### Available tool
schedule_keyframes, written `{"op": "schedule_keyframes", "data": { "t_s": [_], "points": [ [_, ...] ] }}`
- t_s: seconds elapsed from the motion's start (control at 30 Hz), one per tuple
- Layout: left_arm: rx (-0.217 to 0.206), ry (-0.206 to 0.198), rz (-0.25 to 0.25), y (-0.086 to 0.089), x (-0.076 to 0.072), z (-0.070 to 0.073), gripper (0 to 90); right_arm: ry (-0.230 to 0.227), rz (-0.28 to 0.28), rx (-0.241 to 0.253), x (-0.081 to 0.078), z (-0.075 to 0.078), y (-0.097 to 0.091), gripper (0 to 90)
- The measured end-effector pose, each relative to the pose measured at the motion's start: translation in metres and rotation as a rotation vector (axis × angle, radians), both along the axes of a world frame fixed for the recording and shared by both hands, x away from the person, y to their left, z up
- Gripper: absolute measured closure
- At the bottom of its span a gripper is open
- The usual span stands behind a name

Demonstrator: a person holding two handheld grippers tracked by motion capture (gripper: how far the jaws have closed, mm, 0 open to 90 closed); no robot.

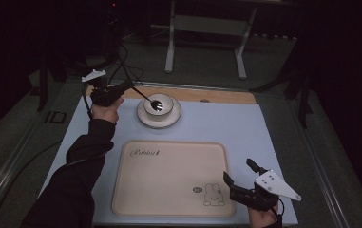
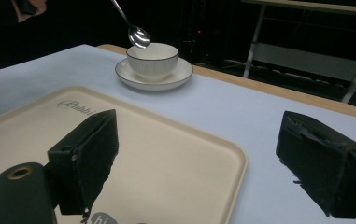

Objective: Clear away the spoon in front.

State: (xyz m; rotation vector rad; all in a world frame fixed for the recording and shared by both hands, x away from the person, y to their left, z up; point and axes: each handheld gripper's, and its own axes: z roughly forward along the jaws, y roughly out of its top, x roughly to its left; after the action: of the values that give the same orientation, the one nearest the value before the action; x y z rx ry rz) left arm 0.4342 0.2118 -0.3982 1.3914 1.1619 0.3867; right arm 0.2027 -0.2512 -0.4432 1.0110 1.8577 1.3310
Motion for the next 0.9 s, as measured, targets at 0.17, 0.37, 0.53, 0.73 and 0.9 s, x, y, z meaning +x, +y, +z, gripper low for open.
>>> {"op": "schedule_keyframes", "data": {
  "t_s": [0.17, 0.37, 0.53, 0.73, 0.9],
  "points": [
    [0.012, 0.000, -0.042, 0.006, -0.009, 0.010, 90.0, 0.001, 0.002, -0.002, 0.000, 0.000, 0.001, 12.9],
    [0.046, 0.001, -0.110, 0.015, -0.023, 0.021, 90.0, -0.003, -0.002, -0.004, 0.000, 0.000, 0.001, 12.9],
    [0.085, 0.004, -0.166, 0.022, -0.036, 0.026, 90.0, -0.008, -0.006, -0.005, 0.000, 0.000, 0.002, 12.9],
    [0.113, 0.017, -0.260, 0.030, -0.047, 0.029, 90.0, -0.009, -0.008, -0.006, 0.001, 0.000, 0.002, 12.9],
    [0.144, 0.020, -0.337, 0.031, -0.054, 0.027, 90.0, -0.005, -0.008, -0.003, 0.001, -0.001, 0.002, 12.9]
  ]
}}
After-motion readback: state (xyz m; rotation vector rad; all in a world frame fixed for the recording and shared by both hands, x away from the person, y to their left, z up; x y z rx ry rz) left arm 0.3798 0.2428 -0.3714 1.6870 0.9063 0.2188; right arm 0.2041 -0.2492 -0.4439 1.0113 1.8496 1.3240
